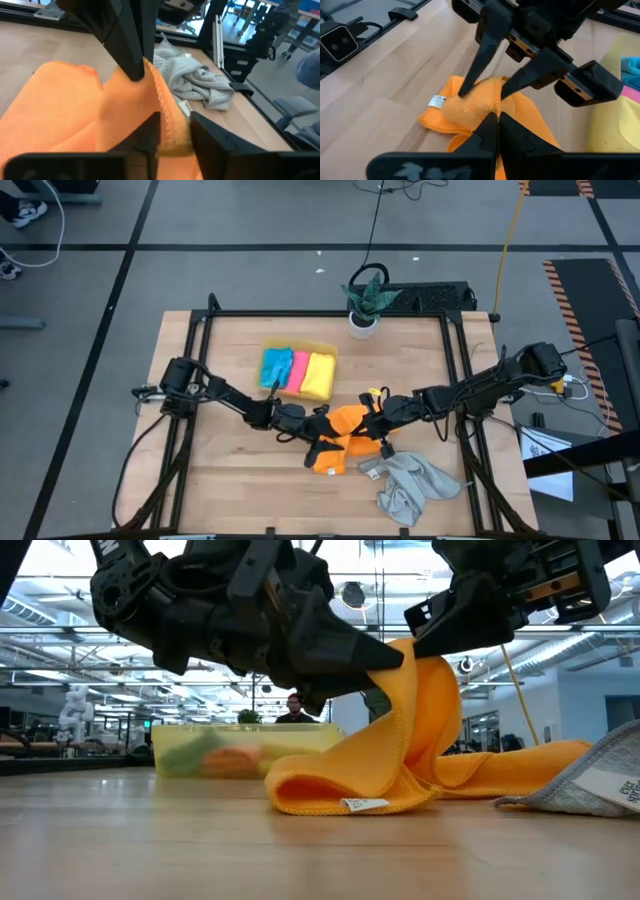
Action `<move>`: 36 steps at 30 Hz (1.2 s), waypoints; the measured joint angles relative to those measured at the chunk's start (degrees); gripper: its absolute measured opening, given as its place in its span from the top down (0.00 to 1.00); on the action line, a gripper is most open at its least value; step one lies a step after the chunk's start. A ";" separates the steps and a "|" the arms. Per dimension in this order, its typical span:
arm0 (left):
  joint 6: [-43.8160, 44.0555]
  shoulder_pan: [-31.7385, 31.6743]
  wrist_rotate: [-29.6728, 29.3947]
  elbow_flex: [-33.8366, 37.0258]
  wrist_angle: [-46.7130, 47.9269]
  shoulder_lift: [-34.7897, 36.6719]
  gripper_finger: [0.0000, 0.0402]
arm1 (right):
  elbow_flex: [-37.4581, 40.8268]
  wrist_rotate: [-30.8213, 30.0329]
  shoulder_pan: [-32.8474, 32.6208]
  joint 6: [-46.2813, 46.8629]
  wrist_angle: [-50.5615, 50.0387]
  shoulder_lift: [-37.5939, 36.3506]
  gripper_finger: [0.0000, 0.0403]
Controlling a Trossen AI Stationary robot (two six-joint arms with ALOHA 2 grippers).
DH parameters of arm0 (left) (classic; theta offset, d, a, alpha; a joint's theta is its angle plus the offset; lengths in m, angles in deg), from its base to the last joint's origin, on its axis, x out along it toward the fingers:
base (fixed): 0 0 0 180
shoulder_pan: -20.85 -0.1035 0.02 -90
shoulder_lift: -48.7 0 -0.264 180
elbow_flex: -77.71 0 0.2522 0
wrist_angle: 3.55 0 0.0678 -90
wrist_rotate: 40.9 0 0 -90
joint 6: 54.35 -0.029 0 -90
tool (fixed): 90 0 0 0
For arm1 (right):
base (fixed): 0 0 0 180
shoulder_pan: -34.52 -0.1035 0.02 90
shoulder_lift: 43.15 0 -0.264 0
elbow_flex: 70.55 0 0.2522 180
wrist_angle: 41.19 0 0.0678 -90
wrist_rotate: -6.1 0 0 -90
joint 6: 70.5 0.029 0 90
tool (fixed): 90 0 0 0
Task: Fold microfiber towels
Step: Fold the orange microfiber cloth
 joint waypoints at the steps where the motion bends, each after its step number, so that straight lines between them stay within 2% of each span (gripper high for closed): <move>1: -0.35 0.08 0.00 0.00 0.20 0.00 0.78 | 0.00 0.04 0.00 0.00 0.00 0.00 1.00; 6: -2.44 0.81 -0.47 0.00 0.25 0.00 0.97 | 0.00 -0.05 0.00 0.00 0.36 0.00 1.00; 10: -2.78 2.10 -4.71 0.00 0.24 0.02 0.98 | 0.00 -5.00 -0.02 0.85 -0.71 -0.81 0.98; 13: -2.98 3.24 -7.87 0.00 2.32 1.37 0.99 | 0.00 -8.47 -0.02 2.04 -4.24 -3.52 0.93; 15: -3.12 4.26 -12.41 -0.01 5.29 2.91 0.99 | 0.00 -9.50 -0.02 4.68 -7.91 -5.87 0.87; 20: -4.88 7.87 -29.42 0.00 18.27 10.18 0.99 | -0.02 -10.25 -0.53 13.75 -20.57 -11.58 0.74; 24: -5.26 12.00 -40.36 0.00 27.11 16.92 0.99 | 0.00 -10.82 -1.68 18.61 -31.35 -12.65 0.66; 28: -5.36 16.10 -49.02 -0.03 33.84 21.68 0.99 | 0.42 -13.45 -3.31 20.01 -37.94 -11.69 0.62; 31: -5.12 18.96 -55.79 0.02 39.37 23.41 0.99 | 1.86 -13.44 -4.61 16.55 -39.04 -11.46 0.62; 36: -4.19 20.41 -60.73 0.02 43.19 23.41 0.98 | 5.17 -13.44 -7.26 14.07 -40.44 -11.50 0.63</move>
